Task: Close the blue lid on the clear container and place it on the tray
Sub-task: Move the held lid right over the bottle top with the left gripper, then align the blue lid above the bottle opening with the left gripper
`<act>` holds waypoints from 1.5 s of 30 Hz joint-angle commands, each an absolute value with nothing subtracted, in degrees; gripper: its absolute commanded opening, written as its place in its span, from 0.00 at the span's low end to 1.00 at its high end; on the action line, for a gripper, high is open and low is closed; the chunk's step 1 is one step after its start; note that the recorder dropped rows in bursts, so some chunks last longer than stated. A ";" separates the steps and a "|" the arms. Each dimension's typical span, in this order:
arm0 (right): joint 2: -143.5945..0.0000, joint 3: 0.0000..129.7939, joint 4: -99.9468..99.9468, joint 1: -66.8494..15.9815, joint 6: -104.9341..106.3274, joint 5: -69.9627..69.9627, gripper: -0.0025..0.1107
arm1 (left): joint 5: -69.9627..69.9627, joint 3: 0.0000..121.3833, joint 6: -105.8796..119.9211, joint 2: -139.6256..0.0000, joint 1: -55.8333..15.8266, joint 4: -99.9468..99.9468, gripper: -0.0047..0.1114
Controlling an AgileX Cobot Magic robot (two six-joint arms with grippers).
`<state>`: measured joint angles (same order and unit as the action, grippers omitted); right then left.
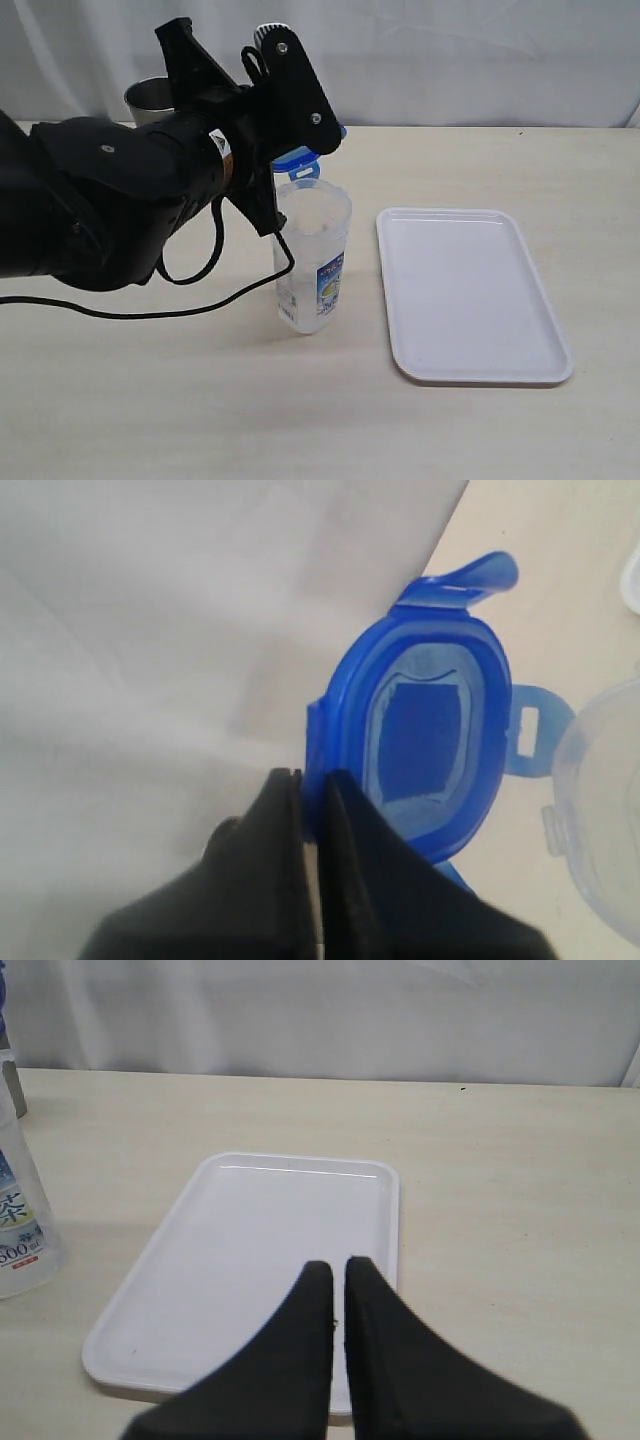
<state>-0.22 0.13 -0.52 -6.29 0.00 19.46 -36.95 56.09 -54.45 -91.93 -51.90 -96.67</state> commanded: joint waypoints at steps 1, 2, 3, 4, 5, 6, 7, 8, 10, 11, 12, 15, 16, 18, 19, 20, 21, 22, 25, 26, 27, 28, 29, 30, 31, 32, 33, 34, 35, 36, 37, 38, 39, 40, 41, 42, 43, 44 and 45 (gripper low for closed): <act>0.00 0.00 -0.41 -6.00 0.00 19.53 0.06 | -34.06 56.12 -55.62 -91.95 -52.06 -98.54 0.04; 0.00 0.00 -0.41 -6.00 0.00 19.53 0.06 | -33.60 56.12 -55.62 -91.95 -52.06 -98.70 0.04; 0.00 0.00 -0.41 -6.00 0.00 19.53 0.06 | -33.46 56.12 -55.62 -91.95 -52.06 -98.69 0.04; 0.00 0.00 -0.41 -6.00 0.00 19.53 0.06 | -33.46 56.12 -55.62 -91.95 -52.06 -98.69 0.04; 0.00 0.00 -0.41 -6.00 0.00 19.53 0.06 | -33.46 56.12 -55.62 -91.95 -52.06 -98.69 0.04; 0.00 0.00 -0.41 -6.00 0.00 19.53 0.06 | -33.56 56.12 -55.62 -91.95 -52.06 -98.69 0.04; 0.00 0.00 -0.41 -6.00 0.00 19.53 0.06 | -33.56 56.12 -55.62 -91.95 -52.06 -98.69 0.04; 0.00 0.00 -0.41 -6.00 0.00 19.53 0.06 | -33.57 56.12 -55.62 -91.95 -52.20 -98.69 0.04; 0.00 0.00 -0.41 -6.00 0.00 19.53 0.06 | -34.00 56.12 -55.62 -91.95 -52.73 -99.38 0.04; 0.00 0.00 -0.41 -6.00 0.00 19.53 0.06 | -34.00 56.12 -55.62 -91.95 -53.30 -99.91 0.04; 0.00 0.00 -0.41 -6.00 0.00 19.53 0.06 | -34.10 56.12 -55.62 -91.95 -53.79 -99.95 0.04; 0.00 0.00 -0.41 -6.00 0.00 19.53 0.06 | -34.27 56.12 -55.51 -91.95 -54.74 -99.95 0.04; 0.00 0.00 -0.41 -6.00 0.00 19.53 0.06 | -34.15 56.12 -55.51 -91.95 -54.74 -99.95 0.04; 0.00 0.00 -0.41 -6.00 0.00 19.53 0.06 | -35.05 56.12 -55.51 -91.95 -54.74 -99.95 0.04; 0.00 0.00 -0.41 -6.00 0.00 19.53 0.06 | -35.59 56.12 -55.51 -91.95 -54.74 -99.95 0.04; 0.00 0.00 -0.41 -6.00 0.00 19.53 0.06 | -35.89 56.12 -55.40 -91.95 -54.74 -99.95 0.04; 0.00 0.00 -0.41 -6.00 0.00 19.53 0.06 | -35.89 56.12 -55.29 -91.95 -54.74 -99.95 0.04; 0.00 0.00 -0.41 -6.00 0.00 19.53 0.06 | -35.89 56.12 -54.97 -91.95 -54.74 -99.95 0.04; 0.00 0.00 -0.41 -6.00 0.00 19.53 0.06 | -35.77 56.12 -53.99 -91.95 -54.74 -99.95 0.04; 0.00 0.00 -0.41 -6.00 0.00 19.53 0.06 | -35.77 56.12 -53.99 -91.95 -54.74 -99.95 0.04; 0.00 0.00 -0.41 -6.00 0.00 19.53 0.06 | -35.46 56.02 -53.99 -91.95 -54.74 -99.95 0.04; 0.00 0.00 -0.41 -6.00 0.00 19.53 0.06 | -34.84 55.88 -53.99 -91.95 -54.74 -99.95 0.04; 0.00 0.00 -0.41 -6.00 0.00 19.53 0.06 | -34.30 55.55 -53.99 -91.95 -54.74 -99.95 0.04; 0.00 0.00 -0.41 -6.00 0.00 19.53 0.06 | -33.87 55.03 -53.99 -91.95 -54.74 -99.95 0.04; 0.00 0.00 -0.41 -6.00 0.00 19.53 0.06 | -33.89 54.59 -53.99 -91.95 -54.74 -99.95 0.04; 0.00 0.00 -0.41 -6.00 0.00 19.53 0.06 | -34.06 54.09 -53.99 -91.95 -54.74 -99.95 0.04; 0.00 0.00 -0.41 -6.00 0.00 19.53 0.06 | -34.48 53.70 -53.99 -91.95 -54.74 -99.95 0.04; 0.00 0.00 -0.41 -6.00 0.00 19.53 0.06 | -34.77 53.30 -53.99 -91.95 -54.74 -99.95 0.04; 0.00 0.00 -0.41 -6.00 0.00 19.53 0.06 | -35.05 53.32 -53.99 -91.95 -54.74 -99.95 0.04; 0.00 0.00 -0.41 -6.00 0.00 19.53 0.06 | -35.05 53.32 -53.99 -91.95 -54.74 -99.95 0.04; 0.00 0.00 -0.41 -6.00 0.00 19.53 0.06 | -35.05 53.32 -53.99 -91.95 -54.74 -99.95 0.04; 0.00 0.00 -0.41 -6.00 0.00 19.53 0.06 | -35.05 53.32 -53.99 -91.95 -54.74 -99.95 0.04; 0.00 0.00 -0.41 -6.00 0.00 19.53 0.06 | -35.14 53.32 -53.99 -91.95 -54.74 -99.95 0.04; 0.00 0.00 -0.41 -6.00 0.00 19.53 0.06 | -35.44 53.32 -53.99 -91.95 -54.74 -99.95 0.04; 0.00 0.00 -0.41 -6.00 0.00 19.53 0.06 | -35.44 53.32 -53.99 -91.95 -54.74 -99.95 0.04; 0.00 0.00 -0.41 -6.00 0.00 19.53 0.06 | -35.55 53.32 -53.99 -91.95 -54.74 -99.95 0.04; 0.00 0.00 -0.41 -6.00 0.00 19.53 0.06 | -35.68 53.32 -53.99 -91.95 -54.74 -99.95 0.04; 0.00 0.00 -0.41 -6.00 0.00 19.53 0.06 | -35.81 53.42 -53.68 -91.95 -54.74 -99.95 0.04; 0.00 0.00 -0.41 -6.00 0.00 19.53 0.06 | -35.81 53.42 -53.32 -91.95 -54.74 -99.95 0.04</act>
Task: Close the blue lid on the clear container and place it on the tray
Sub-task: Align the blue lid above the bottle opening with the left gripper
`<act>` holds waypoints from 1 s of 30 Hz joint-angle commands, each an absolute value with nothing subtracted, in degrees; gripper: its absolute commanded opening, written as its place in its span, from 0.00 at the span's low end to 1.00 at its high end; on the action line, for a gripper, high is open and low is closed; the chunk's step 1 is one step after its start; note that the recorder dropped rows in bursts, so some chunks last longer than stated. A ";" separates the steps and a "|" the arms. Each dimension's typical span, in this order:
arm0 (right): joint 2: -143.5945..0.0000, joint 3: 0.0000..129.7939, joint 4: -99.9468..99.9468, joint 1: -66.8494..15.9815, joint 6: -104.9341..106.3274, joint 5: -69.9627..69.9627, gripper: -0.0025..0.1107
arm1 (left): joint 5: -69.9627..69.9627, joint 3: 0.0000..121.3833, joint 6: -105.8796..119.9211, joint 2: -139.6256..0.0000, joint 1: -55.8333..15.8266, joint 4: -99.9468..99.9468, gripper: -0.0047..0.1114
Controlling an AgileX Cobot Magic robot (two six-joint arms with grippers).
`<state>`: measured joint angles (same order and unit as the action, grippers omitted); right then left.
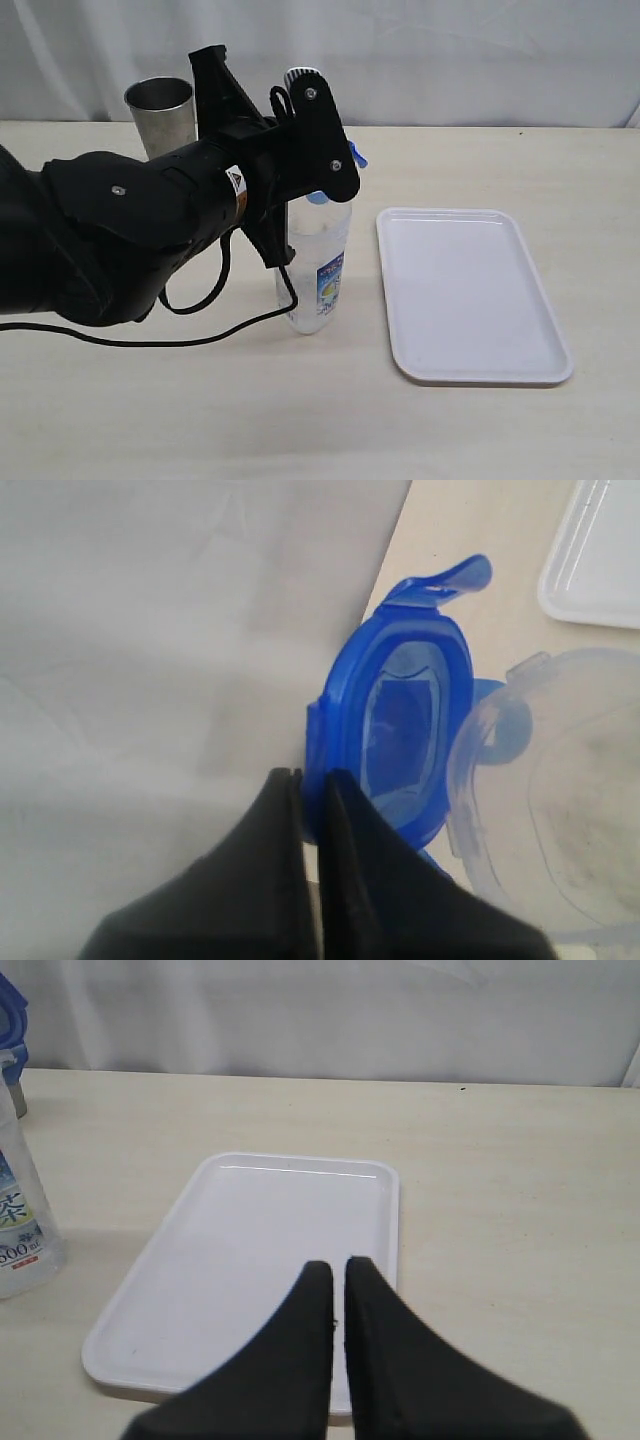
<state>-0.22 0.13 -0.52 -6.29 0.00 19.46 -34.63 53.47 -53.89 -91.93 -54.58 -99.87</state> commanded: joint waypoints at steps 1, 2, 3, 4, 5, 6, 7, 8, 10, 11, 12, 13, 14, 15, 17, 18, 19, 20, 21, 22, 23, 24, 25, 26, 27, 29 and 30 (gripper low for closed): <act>0.00 0.00 -0.41 -6.00 0.00 19.53 0.06 | -35.81 53.52 -53.17 -91.95 -54.74 -99.95 0.04; 0.00 0.00 -0.41 -6.00 0.00 19.53 0.06 | -35.81 53.52 -52.73 -91.95 -54.74 -99.95 0.04; 0.00 0.00 -0.41 -6.00 0.00 19.53 0.06 | -35.81 53.89 -52.63 -91.95 -54.74 -99.95 0.04; 0.00 0.00 -0.41 -6.00 0.00 19.53 0.06 | -35.81 54.17 -52.63 -91.95 -54.74 -99.95 0.04; 0.00 0.00 -0.41 -6.00 0.00 19.53 0.06 | -35.81 54.49 -52.63 -91.95 -54.74 -99.95 0.04; 0.00 0.00 -0.41 -6.00 0.00 19.53 0.06 | -35.81 55.13 -52.63 -91.95 -54.74 -99.95 0.04; 0.00 0.00 -0.41 -6.00 0.00 19.53 0.06 | -35.81 55.67 -52.63 -91.95 -54.74 -99.95 0.04; 0.00 0.00 -0.41 -6.00 0.00 19.53 0.06 | -35.81 56.18 -52.50 -91.95 -54.74 -99.95 0.04; 0.00 0.00 -0.41 -6.00 0.00 19.53 0.06 | -35.81 56.81 -51.79 -91.95 -54.74 -99.95 0.04; 0.00 0.00 -0.41 -6.00 0.00 19.53 0.06 | -35.81 56.81 -51.67 -91.95 -54.74 -99.95 0.04; 0.00 0.00 -0.41 -6.00 0.00 19.53 0.06 | -35.81 56.81 -51.19 -91.95 -54.74 -99.95 0.04; 0.00 0.00 -0.41 -6.00 0.00 19.53 0.06 | -35.81 56.81 -51.19 -91.95 -54.74 -99.95 0.04; 0.00 0.00 -0.41 -6.00 0.00 19.53 0.06 | -35.81 56.81 -51.19 -91.95 -54.74 -99.95 0.04; 0.00 0.00 -0.41 -6.00 0.00 19.53 0.06 | -35.81 56.81 -51.19 -91.95 -54.74 -99.95 0.04; 0.00 0.00 -0.41 -6.00 0.00 19.53 0.06 | -35.70 56.81 -51.20 -91.95 -54.74 -99.95 0.04; 0.00 0.00 -0.41 -6.00 0.00 19.53 0.06 | -35.34 56.81 -51.20 -91.95 -54.74 -99.95 0.04; 0.00 0.00 -0.41 -6.00 0.00 19.53 0.06 | -35.07 56.81 -51.20 -91.95 -54.74 -99.95 0.04; 0.00 0.00 -0.41 -6.00 0.00 19.53 0.06 | -34.93 56.81 -51.20 -91.95 -54.74 -99.95 0.04; 0.00 0.00 -0.41 -6.00 0.00 19.53 0.06 | -34.93 56.81 -51.20 -91.95 -54.74 -99.95 0.04; 0.00 0.00 -0.41 -6.00 0.00 19.53 0.06 | -34.83 56.81 -51.20 -91.95 -54.74 -99.95 0.04; 0.00 0.00 -0.41 -6.00 0.00 19.53 0.06 | -34.83 56.81 -51.20 -91.95 -54.74 -99.95 0.04; 0.00 0.00 -0.41 -6.00 0.00 19.53 0.06 | -34.83 56.81 -51.20 -91.95 -54.74 -99.95 0.04; 0.00 0.00 -0.41 -6.00 0.00 19.53 0.06 | -34.86 56.81 -51.31 -91.95 -54.74 -99.95 0.04; 0.00 0.00 -0.41 -6.00 0.00 19.53 0.06 | -35.03 56.81 -51.44 -91.95 -55.02 -99.95 0.04; 0.00 0.00 -0.41 -6.00 0.00 19.53 0.06 | -35.76 56.81 -51.44 -91.95 -55.54 -99.95 0.04; 0.00 0.00 -0.41 -6.00 0.00 19.53 0.06 | -37.58 56.69 -51.22 -91.95 -56.86 -99.95 0.04; 0.00 0.00 -0.41 -6.00 0.00 19.53 0.06 | -38.22 56.69 -51.05 -91.95 -57.48 -99.95 0.04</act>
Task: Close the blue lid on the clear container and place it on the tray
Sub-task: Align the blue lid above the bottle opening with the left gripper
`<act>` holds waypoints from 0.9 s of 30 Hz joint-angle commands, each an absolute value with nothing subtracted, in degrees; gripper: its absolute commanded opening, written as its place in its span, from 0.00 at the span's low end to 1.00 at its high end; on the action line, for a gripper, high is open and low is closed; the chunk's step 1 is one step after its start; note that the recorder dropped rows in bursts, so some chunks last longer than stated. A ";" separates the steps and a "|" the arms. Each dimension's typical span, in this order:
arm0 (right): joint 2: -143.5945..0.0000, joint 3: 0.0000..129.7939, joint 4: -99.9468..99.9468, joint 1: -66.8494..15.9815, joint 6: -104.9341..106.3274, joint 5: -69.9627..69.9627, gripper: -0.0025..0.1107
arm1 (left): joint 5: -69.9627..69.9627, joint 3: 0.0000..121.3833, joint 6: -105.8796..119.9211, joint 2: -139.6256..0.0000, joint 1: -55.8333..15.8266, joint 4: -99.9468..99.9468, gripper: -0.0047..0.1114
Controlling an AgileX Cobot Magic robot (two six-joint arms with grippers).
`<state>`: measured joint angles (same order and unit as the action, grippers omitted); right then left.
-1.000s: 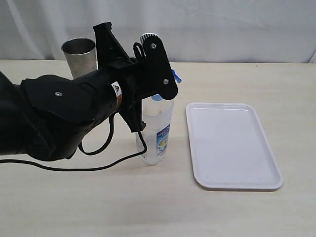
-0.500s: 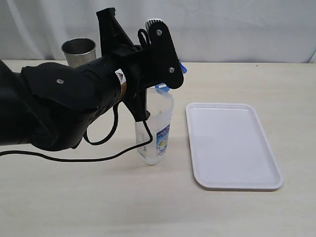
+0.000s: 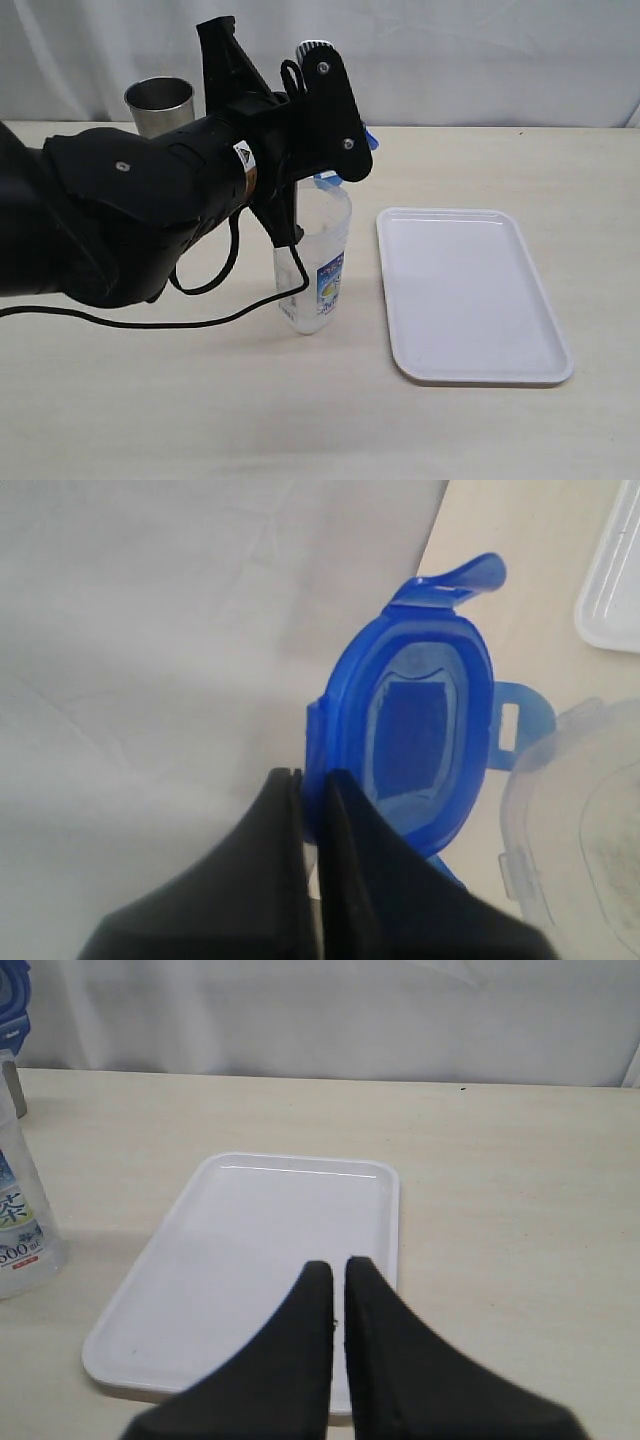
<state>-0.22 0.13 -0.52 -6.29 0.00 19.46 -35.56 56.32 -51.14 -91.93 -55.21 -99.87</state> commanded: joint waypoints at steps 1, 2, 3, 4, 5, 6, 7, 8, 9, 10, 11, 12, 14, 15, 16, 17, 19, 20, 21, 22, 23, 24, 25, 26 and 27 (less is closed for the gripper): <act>0.00 0.00 -0.41 -6.00 0.00 19.53 0.06 | -38.61 56.69 -50.95 -91.95 -57.88 -99.95 0.04; 0.00 0.00 -0.41 -6.00 0.00 19.53 0.06 | -38.90 56.69 -50.82 -91.95 -58.02 -99.95 0.04; 0.00 0.00 -0.41 -6.00 0.00 19.53 0.06 | -38.90 56.69 -50.82 -91.95 -58.02 -99.95 0.04; 0.00 0.00 -0.41 -6.00 0.00 19.53 0.06 | -38.90 56.69 -50.82 -91.95 -58.02 -99.95 0.04; 0.00 0.00 -0.41 -6.00 0.00 19.53 0.06 | -38.90 56.69 -50.82 -91.95 -58.02 -99.95 0.04; 0.00 0.00 -0.41 -6.00 0.00 19.53 0.06 | -38.90 56.69 -50.82 -91.95 -58.02 -99.95 0.04; 0.00 0.00 -0.41 -6.00 0.00 19.53 0.06 | -38.90 56.69 -50.82 -91.95 -58.02 -99.95 0.04; 0.00 0.00 -0.41 -6.00 0.00 19.53 0.06 | -38.90 56.69 -50.82 -91.95 -58.02 -99.95 0.04; 0.00 0.00 -0.41 -6.00 0.00 19.53 0.06 | -38.90 56.69 -50.82 -91.95 -58.02 -99.95 0.04; 0.00 0.00 -0.41 -6.00 0.00 19.53 0.06 | -39.22 56.69 -50.82 -91.95 -58.02 -99.95 0.04; 0.00 0.00 -0.41 -6.00 0.00 19.53 0.06 | -39.76 56.69 -50.82 -91.95 -58.02 -99.95 0.04; 0.00 0.00 -0.41 -6.00 0.00 19.53 0.06 | -40.30 56.69 -50.82 -91.95 -58.02 -99.95 0.04; 0.00 0.00 -0.41 -6.00 0.00 19.53 0.06 | -41.59 56.69 -50.82 -91.95 -58.02 -99.95 0.04; 0.00 0.00 -0.41 -6.00 0.00 19.53 0.06 | -41.72 56.69 -50.82 -91.95 -58.02 -99.95 0.04; 0.00 0.00 -0.41 -6.00 0.00 19.53 0.06 | -41.72 56.69 -50.82 -91.95 -58.02 -99.95 0.04; 0.00 0.00 -0.41 -6.00 0.00 19.53 0.06 | -41.60 56.69 -50.82 -91.95 -58.02 -99.95 0.04; 0.00 0.00 -0.41 -6.00 0.00 19.53 0.06 | -41.36 56.69 -50.94 -91.95 -58.02 -99.95 0.04; 0.00 0.00 -0.41 -6.00 0.00 19.53 0.06 | -41.36 56.46 -50.94 -91.95 -58.02 -99.95 0.04; 0.00 0.00 -0.41 -6.00 0.00 19.53 0.06 | -41.36 56.19 -50.94 -91.95 -58.02 -99.95 0.04; 0.00 0.00 -0.41 -6.00 0.00 19.53 0.06 | -41.36 55.91 -50.94 -91.95 -58.02 -99.95 0.04; 0.00 0.00 -0.41 -6.00 0.00 19.53 0.06 | -41.23 55.42 -51.18 -91.95 -58.02 -99.95 0.04; 0.00 0.00 -0.41 -6.00 0.00 19.53 0.06 | -41.01 55.17 -51.18 -91.95 -58.02 -99.95 0.04; 0.00 0.00 -0.41 -6.00 0.00 19.53 0.06 | -41.01 54.90 -51.29 -91.95 -57.91 -99.95 0.04; 0.00 0.00 -0.41 -6.00 0.00 19.53 0.06 | -41.01 54.78 -51.29 -91.95 -57.91 -99.95 0.04; 0.00 0.00 -0.41 -6.00 0.00 19.53 0.06 | -40.86 54.78 -51.29 -91.95 -57.91 -99.95 0.04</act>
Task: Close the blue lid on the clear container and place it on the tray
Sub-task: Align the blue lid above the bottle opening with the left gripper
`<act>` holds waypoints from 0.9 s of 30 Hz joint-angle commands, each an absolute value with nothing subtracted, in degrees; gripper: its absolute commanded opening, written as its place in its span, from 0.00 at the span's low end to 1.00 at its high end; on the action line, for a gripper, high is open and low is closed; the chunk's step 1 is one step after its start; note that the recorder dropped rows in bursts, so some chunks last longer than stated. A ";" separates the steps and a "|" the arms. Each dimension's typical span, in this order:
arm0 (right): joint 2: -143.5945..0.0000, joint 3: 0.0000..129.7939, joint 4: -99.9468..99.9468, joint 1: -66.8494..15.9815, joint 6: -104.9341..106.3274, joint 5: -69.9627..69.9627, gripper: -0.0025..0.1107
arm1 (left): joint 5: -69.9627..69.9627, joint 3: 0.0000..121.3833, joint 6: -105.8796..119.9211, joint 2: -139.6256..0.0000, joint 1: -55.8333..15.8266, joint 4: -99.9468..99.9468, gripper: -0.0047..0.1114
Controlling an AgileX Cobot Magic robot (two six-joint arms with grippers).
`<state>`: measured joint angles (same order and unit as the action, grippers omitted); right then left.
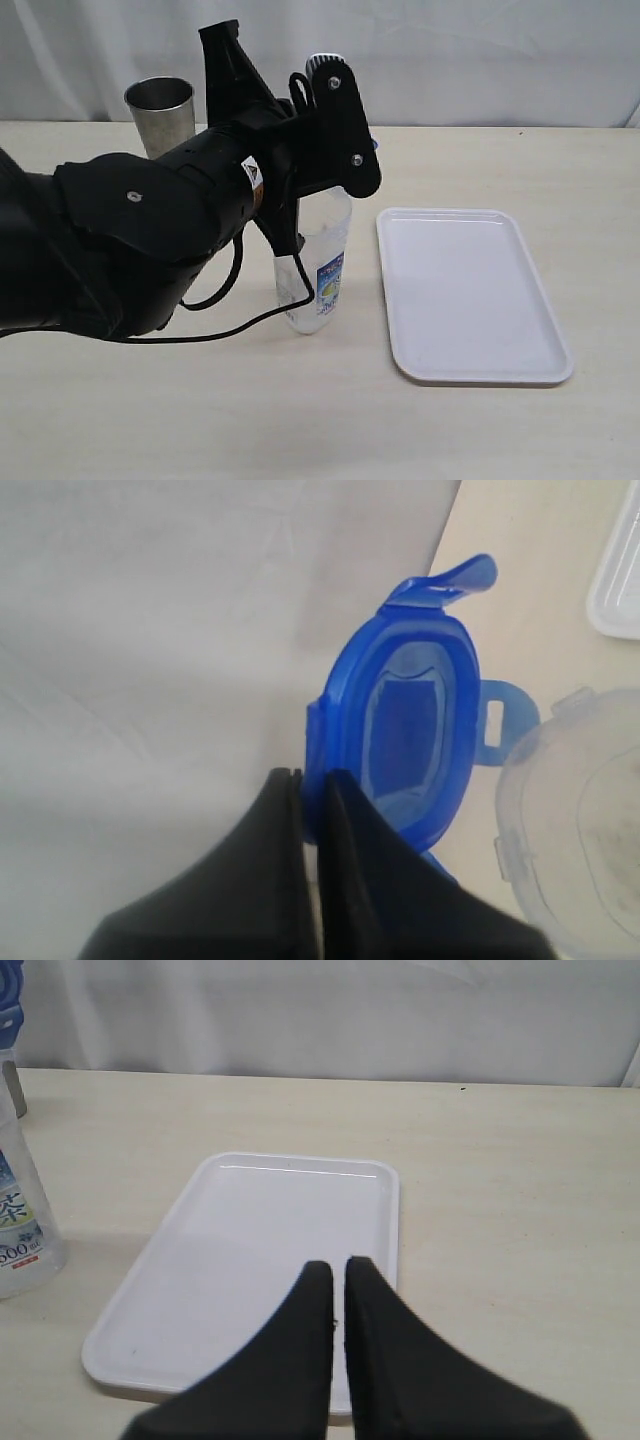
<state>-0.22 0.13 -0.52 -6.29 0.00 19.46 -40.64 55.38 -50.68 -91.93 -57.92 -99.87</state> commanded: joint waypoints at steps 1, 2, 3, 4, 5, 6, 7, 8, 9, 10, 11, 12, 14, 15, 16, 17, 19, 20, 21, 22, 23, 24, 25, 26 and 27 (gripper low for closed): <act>0.00 0.00 -0.41 -6.00 0.00 19.53 0.06 | -40.49 54.78 -51.43 -91.95 -57.91 -99.95 0.04; 0.00 0.00 -0.41 -6.00 0.00 19.53 0.06 | -39.83 54.78 -51.58 -91.95 -57.91 -99.95 0.04; 0.00 0.00 -0.41 -6.00 0.00 19.53 0.06 | -39.40 54.78 -51.96 -91.95 -57.91 -99.95 0.04; 0.00 0.00 -0.41 -6.00 0.00 19.53 0.06 | -38.64 54.78 -52.29 -91.95 -57.91 -99.95 0.04; 0.00 0.00 -0.41 -6.00 0.00 19.53 0.06 | -38.38 54.78 -52.42 -91.95 -57.91 -99.95 0.04; 0.00 0.00 -0.41 -6.00 0.00 19.53 0.06 | -38.37 54.78 -52.54 -91.95 -58.04 -99.95 0.04; 0.00 0.00 -0.41 -6.00 0.00 19.53 0.06 | -38.37 54.65 -52.54 -91.95 -58.04 -99.95 0.04; 0.00 0.00 -0.41 -6.00 0.00 19.53 0.06 | -38.37 54.65 -52.54 -91.95 -58.04 -99.95 0.04; 0.00 0.00 -0.41 -6.00 0.00 19.53 0.06 | -38.37 54.53 -52.54 -91.95 -58.04 -99.95 0.04; 0.00 0.00 -0.41 -6.00 0.00 19.53 0.06 | -38.76 54.41 -52.54 -91.95 -58.04 -99.95 0.04; 0.00 0.00 -0.41 -6.00 0.00 19.53 0.06 | -38.74 54.13 -52.54 -91.95 -58.04 -99.95 0.04; 0.00 0.00 -0.41 -6.00 0.00 19.53 0.06 | -38.74 53.76 -52.54 -91.95 -58.04 -99.95 0.04; 0.00 0.00 -0.41 -6.00 0.00 19.53 0.06 | -38.74 53.08 -52.67 -91.95 -58.04 -99.95 0.04; 0.00 0.00 -0.41 -6.00 0.00 19.53 0.06 | -38.74 52.62 -53.23 -91.95 -58.04 -99.95 0.04; 0.00 0.00 -0.41 -6.00 0.00 19.53 0.06 | -38.74 52.49 -53.36 -91.95 -58.04 -99.95 0.04; 0.00 0.00 -0.41 -6.00 0.00 19.53 0.06 | -38.74 52.24 -53.47 -91.95 -58.04 -99.95 0.04; 0.00 0.00 -0.41 -6.00 0.00 19.53 0.06 | -38.74 52.13 -53.85 -91.95 -58.04 -99.95 0.04; 0.00 0.00 -0.41 -6.00 0.00 19.53 0.06 | -38.74 52.13 -53.85 -91.95 -58.04 -99.95 0.04; 0.00 0.00 -0.41 -6.00 0.00 19.53 0.06 | -38.74 52.13 -53.85 -91.95 -58.04 -99.95 0.04; 0.00 0.00 -0.41 -6.00 0.00 19.53 0.06 | -38.74 52.13 -53.85 -91.95 -58.04 -99.95 0.04; 0.00 0.00 -0.41 -6.00 0.00 19.53 0.06 | -38.74 52.13 -53.85 -91.95 -58.04 -99.95 0.04; 0.00 0.00 -0.41 -6.00 0.00 19.53 0.06 | -38.84 52.13 -53.84 -91.95 -58.04 -99.95 0.04; 0.00 0.00 -0.41 -6.00 0.00 19.53 0.06 | -38.84 52.13 -53.84 -91.95 -58.04 -99.95 0.04; 0.00 0.00 -0.41 -6.00 0.00 19.53 0.06 | -38.84 52.13 -53.84 -91.95 -58.04 -99.95 0.04; 0.00 0.00 -0.41 -6.00 0.00 19.53 0.06 | -38.84 52.13 -53.84 -91.95 -58.04 -99.95 0.04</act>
